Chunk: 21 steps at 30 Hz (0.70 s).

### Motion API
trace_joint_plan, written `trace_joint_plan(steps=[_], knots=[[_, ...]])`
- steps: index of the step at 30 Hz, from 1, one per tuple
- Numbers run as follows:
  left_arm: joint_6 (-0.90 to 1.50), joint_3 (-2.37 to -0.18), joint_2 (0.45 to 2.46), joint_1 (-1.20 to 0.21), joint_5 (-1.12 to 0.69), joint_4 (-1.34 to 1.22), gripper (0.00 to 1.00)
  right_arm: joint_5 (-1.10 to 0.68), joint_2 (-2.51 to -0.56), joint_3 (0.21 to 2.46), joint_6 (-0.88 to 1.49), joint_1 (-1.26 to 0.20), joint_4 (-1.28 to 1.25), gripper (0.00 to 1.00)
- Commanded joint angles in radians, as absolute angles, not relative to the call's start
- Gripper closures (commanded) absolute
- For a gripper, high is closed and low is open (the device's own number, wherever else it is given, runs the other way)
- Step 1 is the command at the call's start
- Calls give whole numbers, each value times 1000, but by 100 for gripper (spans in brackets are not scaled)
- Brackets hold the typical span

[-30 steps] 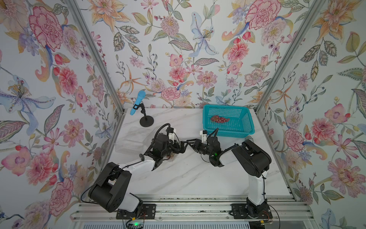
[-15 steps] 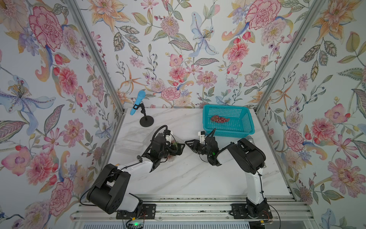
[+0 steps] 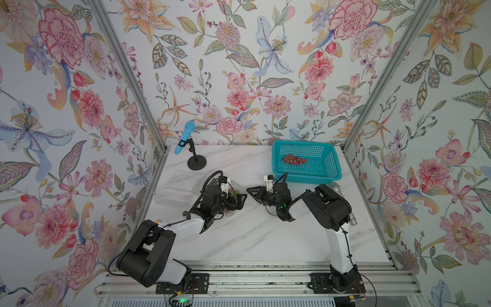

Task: Pack grapes into containers
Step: Close the packing box at the center of the board.

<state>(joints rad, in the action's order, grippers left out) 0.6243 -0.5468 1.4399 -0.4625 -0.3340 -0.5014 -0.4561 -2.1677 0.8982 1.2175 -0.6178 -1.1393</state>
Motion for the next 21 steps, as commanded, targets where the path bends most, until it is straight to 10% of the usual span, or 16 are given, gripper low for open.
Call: trace_joint_plan(steps=[1, 21], knots=[[627, -516, 1454, -450, -338, -486, 0, -445, -2195, 919, 1251, -632, -1199, 72], [635, -487, 1470, -440, -349, -525, 0, -361, -2266, 912, 1364, -676, -1339, 87]])
